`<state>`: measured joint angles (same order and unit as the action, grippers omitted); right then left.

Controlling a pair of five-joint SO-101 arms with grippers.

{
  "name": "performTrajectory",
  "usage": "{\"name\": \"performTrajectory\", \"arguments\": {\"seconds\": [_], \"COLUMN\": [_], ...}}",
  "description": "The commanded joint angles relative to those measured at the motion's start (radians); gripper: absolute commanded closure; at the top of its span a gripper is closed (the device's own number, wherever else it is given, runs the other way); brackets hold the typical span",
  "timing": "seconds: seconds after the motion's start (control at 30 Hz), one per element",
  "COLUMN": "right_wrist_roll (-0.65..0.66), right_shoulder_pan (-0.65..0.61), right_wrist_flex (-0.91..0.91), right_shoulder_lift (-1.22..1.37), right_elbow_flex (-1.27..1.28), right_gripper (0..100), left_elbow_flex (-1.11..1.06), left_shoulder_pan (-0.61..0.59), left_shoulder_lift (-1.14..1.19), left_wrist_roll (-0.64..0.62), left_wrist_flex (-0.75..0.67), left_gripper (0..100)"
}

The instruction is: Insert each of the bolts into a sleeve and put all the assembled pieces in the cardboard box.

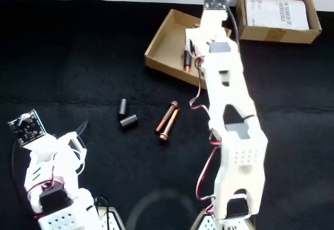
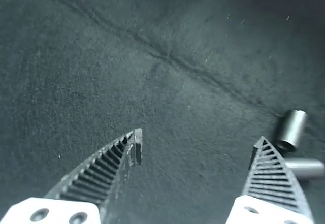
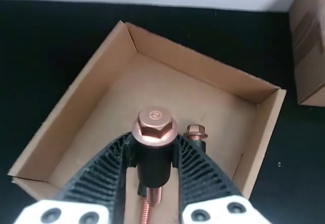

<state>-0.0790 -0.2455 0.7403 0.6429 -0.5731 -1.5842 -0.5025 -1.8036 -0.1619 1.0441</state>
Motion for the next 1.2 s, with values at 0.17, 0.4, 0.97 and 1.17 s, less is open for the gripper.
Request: {"name": "performTrajectory", "arguments": {"seconds": [0.17, 0.4, 0.97, 1.17], "right_wrist_roll": [0.098, 0.121, 0.344, 0.434], "right_shoulder_pan": [0.015, 0.030, 0.022, -0.081], "right_wrist_flex": [0.194, 0.318, 0.595, 0.863], "right_shoulder_lift": [0.265, 0.380, 0.349, 0.269], "right_elbow_flex": [-0.506, -0.625, -0.659, -0.777], "right_gripper": [96.6, 93.4, 82.4, 82.4], "left_elbow_flex": [-0.111, -0.111, -0.111, -0.111], "left_shoulder_pan": [-0.008, -0.008, -0.010, -0.010], "left_shoulder_lift": [-0.007, -0.007, -0.007, -0.005], "left_wrist_roll": [0.000, 0.000, 0.000, 0.000], "left_wrist_flex": [-0.074, -0.074, -0.074, -0.074], "left_gripper": [66, 66, 66, 66]}}
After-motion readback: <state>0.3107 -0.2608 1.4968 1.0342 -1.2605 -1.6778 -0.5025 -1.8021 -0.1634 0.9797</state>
